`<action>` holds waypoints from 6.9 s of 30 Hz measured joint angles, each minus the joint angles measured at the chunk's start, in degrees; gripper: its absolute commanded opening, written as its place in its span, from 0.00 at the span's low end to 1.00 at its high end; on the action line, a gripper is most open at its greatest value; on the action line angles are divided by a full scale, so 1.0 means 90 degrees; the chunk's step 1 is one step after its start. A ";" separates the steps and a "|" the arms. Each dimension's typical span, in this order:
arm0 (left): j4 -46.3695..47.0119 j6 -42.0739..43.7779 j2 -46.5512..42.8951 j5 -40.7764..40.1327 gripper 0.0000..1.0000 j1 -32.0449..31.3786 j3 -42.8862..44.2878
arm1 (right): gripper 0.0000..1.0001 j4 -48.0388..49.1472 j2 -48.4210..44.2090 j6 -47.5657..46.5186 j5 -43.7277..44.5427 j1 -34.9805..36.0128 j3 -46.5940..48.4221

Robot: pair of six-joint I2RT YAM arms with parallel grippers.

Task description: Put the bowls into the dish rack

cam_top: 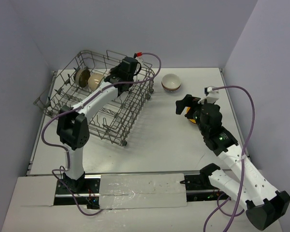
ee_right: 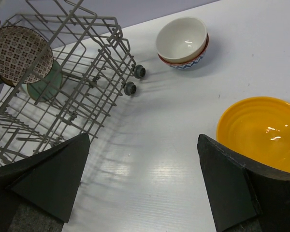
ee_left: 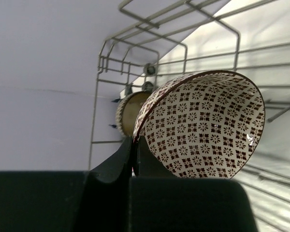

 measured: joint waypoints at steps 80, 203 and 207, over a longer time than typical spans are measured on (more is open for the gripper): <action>0.1258 0.0639 0.0695 -0.1758 0.09 -0.0525 -0.0508 | 0.98 0.0061 0.0034 -0.0078 0.0063 0.0000 -0.0294; 0.0301 -0.5559 -0.6224 0.3096 0.99 0.1868 -0.4636 | 0.41 -0.2222 0.9243 0.1209 0.0005 -0.1693 0.7155; 0.0323 -0.5561 -0.6222 0.3150 0.99 0.1868 -0.4636 | 0.29 -0.2212 0.9262 0.1180 0.0022 -0.1700 0.7155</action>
